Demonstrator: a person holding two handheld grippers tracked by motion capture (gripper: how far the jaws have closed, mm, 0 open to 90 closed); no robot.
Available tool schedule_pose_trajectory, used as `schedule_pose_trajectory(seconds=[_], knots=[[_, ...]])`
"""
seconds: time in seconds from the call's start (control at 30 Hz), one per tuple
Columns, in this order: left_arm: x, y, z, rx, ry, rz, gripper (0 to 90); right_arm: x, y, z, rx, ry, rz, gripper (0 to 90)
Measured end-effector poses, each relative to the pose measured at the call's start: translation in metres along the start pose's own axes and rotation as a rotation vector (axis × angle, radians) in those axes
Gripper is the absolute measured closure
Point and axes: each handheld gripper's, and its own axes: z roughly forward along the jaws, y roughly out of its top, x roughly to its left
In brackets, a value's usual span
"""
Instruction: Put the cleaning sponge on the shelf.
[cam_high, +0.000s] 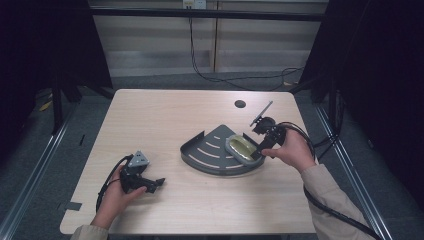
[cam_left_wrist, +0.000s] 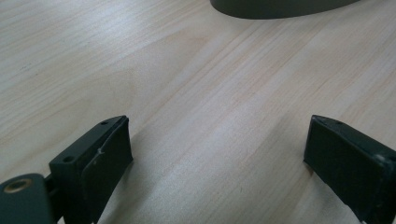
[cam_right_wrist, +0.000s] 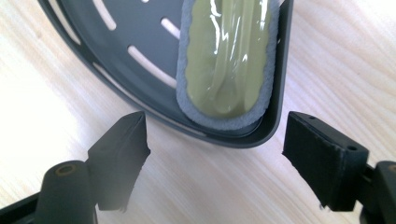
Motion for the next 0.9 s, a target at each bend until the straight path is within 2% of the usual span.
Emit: schedule_pose_trajectory(seconds=[0.4, 0.9], knots=[[0.000, 0.000, 0.000, 0.000, 0.000, 0.000, 6.9, 0.007, -0.017, -0.002, -0.006, 0.004, -0.036, 20.3], [0.000, 0.000, 0.000, 0.000, 0.000, 0.000, 6.9, 0.010, -0.041, -0.004, -0.014, 0.004, -0.052, 20.3]])
